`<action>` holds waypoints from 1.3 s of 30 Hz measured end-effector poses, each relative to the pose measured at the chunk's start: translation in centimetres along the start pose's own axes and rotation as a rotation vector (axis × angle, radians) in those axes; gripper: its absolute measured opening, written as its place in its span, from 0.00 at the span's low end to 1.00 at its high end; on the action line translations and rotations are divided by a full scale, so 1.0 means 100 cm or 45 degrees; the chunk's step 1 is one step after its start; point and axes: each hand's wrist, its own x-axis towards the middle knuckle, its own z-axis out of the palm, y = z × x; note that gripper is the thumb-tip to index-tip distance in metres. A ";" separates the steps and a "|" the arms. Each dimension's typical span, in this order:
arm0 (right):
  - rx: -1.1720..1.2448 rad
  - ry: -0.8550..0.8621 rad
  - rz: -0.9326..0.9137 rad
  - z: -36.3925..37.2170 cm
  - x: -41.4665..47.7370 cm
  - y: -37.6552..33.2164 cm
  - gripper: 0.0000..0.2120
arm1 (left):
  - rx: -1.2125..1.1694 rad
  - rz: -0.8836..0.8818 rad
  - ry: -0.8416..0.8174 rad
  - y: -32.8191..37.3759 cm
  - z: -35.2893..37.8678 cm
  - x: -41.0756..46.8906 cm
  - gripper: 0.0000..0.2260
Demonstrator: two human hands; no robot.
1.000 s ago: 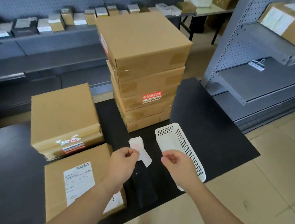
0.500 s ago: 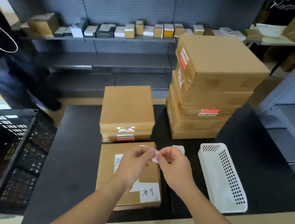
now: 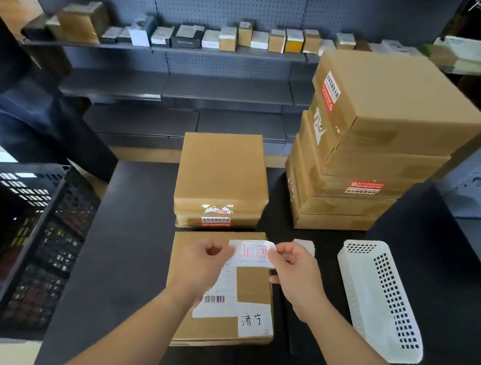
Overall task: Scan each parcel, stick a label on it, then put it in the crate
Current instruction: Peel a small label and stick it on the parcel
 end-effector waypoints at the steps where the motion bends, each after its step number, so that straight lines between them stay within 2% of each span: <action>1: -0.054 0.030 -0.012 0.002 0.011 0.005 0.04 | 0.015 -0.013 0.009 -0.003 0.003 0.010 0.08; 5: -0.204 0.105 -0.051 0.011 0.065 0.025 0.03 | 0.147 -0.055 0.043 -0.007 0.013 0.055 0.05; 13: -0.437 0.083 -0.145 0.030 0.125 0.053 0.04 | 0.262 -0.009 0.073 -0.036 0.024 0.126 0.03; 17: -0.500 0.063 -0.176 0.031 0.133 0.062 0.05 | 0.232 0.013 0.097 -0.043 0.029 0.130 0.07; 33: -0.626 0.094 -0.282 0.040 0.140 0.068 0.04 | 0.406 0.173 0.195 -0.049 0.042 0.125 0.05; 35: -0.671 0.132 -0.292 0.041 0.140 0.068 0.07 | 0.434 0.216 0.214 -0.052 0.042 0.129 0.08; 38: -0.717 0.230 -0.245 0.036 0.139 0.066 0.25 | 0.560 0.315 0.224 -0.058 0.037 0.138 0.12; 39: -0.752 0.256 -0.296 0.034 0.139 0.065 0.29 | 0.617 0.375 0.205 -0.060 0.035 0.141 0.15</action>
